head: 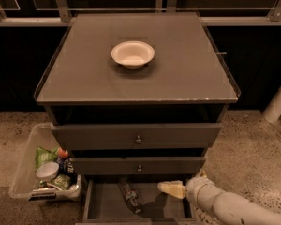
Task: Pick water bottle from bottom drawer and place on counter
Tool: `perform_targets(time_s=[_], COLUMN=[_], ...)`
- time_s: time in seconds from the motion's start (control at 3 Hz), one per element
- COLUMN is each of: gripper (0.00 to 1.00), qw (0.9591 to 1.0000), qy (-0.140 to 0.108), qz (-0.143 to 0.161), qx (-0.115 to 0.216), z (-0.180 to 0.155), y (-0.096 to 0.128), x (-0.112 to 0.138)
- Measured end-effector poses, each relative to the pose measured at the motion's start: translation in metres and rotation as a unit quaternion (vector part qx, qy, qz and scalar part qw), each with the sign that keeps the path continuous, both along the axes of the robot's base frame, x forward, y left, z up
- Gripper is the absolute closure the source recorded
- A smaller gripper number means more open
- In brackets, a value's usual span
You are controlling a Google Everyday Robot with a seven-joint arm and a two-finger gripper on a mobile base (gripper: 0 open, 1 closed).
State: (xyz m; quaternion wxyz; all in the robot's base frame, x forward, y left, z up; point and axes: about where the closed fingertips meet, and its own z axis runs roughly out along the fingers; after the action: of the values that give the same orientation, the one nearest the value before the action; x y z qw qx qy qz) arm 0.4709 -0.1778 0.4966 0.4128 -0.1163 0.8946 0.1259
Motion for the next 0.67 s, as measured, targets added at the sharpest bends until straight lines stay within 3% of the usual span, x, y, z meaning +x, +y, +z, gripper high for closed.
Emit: perform_targets(time_s=[0.33, 0.67], gripper=[0.00, 0.00], qw=[0.9972, 0.9915], qy=[0.015, 0.033], qz=[0.027, 0.046], qx=[0.068, 0.117], z=[-0.029, -0.059], y=[0.054, 0.095], x=[-0.001, -0.003])
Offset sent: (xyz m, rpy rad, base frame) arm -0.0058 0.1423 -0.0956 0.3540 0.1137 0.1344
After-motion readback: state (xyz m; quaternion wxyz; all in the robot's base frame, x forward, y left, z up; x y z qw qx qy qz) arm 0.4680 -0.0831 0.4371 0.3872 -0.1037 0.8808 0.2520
